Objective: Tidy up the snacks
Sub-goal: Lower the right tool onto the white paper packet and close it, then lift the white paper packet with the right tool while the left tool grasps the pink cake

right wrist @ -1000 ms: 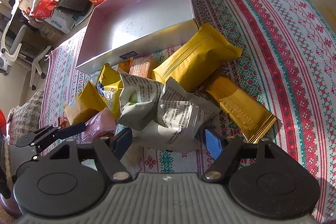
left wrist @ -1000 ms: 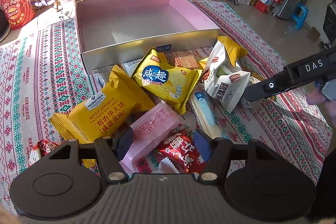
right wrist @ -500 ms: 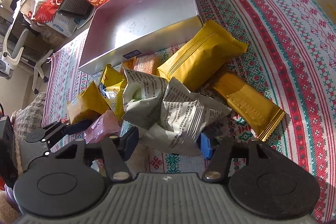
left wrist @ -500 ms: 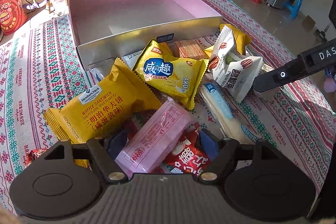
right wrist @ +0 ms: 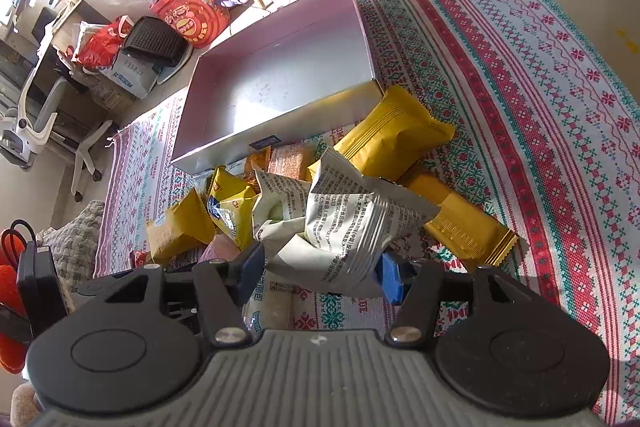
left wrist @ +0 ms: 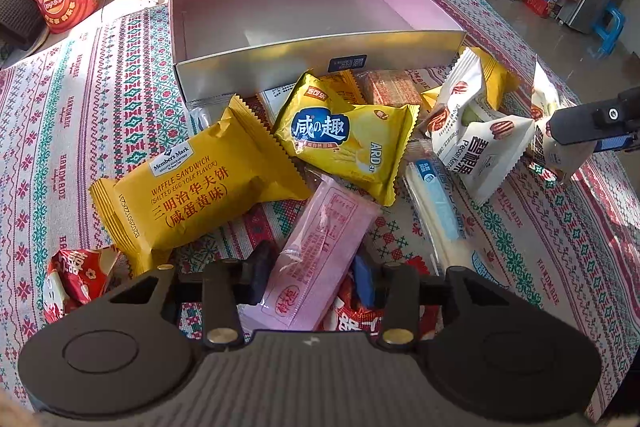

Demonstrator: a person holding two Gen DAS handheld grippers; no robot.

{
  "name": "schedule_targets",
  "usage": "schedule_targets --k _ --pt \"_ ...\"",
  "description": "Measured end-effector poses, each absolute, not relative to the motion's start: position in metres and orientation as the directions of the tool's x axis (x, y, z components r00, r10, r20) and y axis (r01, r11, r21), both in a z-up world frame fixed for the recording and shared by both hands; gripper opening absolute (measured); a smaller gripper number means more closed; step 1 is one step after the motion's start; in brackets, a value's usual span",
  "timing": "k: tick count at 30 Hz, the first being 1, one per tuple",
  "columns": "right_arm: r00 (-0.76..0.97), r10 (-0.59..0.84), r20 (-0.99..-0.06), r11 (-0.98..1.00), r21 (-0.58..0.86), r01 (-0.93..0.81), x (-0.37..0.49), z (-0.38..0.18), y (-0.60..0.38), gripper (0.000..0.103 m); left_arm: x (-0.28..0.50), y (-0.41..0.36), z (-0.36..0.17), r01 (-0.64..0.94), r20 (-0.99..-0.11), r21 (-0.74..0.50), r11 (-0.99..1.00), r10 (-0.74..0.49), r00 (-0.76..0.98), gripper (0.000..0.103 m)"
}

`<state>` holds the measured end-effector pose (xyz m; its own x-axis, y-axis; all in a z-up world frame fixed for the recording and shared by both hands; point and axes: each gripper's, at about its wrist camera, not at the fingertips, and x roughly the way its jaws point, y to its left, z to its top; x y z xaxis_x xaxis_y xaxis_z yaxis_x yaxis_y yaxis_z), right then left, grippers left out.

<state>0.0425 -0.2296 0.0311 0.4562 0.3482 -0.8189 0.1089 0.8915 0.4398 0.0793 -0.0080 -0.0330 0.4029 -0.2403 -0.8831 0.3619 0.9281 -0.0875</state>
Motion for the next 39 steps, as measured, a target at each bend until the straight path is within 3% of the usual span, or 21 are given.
schedule_targets --k 10,26,31,36,39 --pt "0.499 0.346 -0.794 0.897 0.436 0.071 0.048 0.043 -0.221 0.056 0.075 -0.006 -0.015 0.301 -0.87 -0.168 0.939 -0.285 0.403 0.041" --pt "0.549 0.346 -0.761 0.895 0.443 0.049 0.085 0.068 -0.204 0.056 0.104 -0.006 0.035 0.263 -0.795 -0.265 0.928 -0.365 0.485 0.041" --pt "0.601 0.294 -0.743 0.919 0.392 0.035 0.12 0.072 -0.206 0.056 0.147 -0.011 0.045 0.225 -0.791 -0.19 0.956 -0.285 0.541 0.041" --pt "0.661 0.313 -0.682 0.916 0.4 -0.02 0.139 0.047 -0.213 0.056 0.174 -0.001 0.031 0.155 -0.715 -0.243 0.958 -0.285 0.639 0.041" --pt "0.636 0.297 -0.712 0.926 0.378 -0.009 0.153 0.028 -0.215 0.056 0.186 -0.002 0.016 0.134 -0.697 -0.247 0.96 -0.272 0.663 0.041"
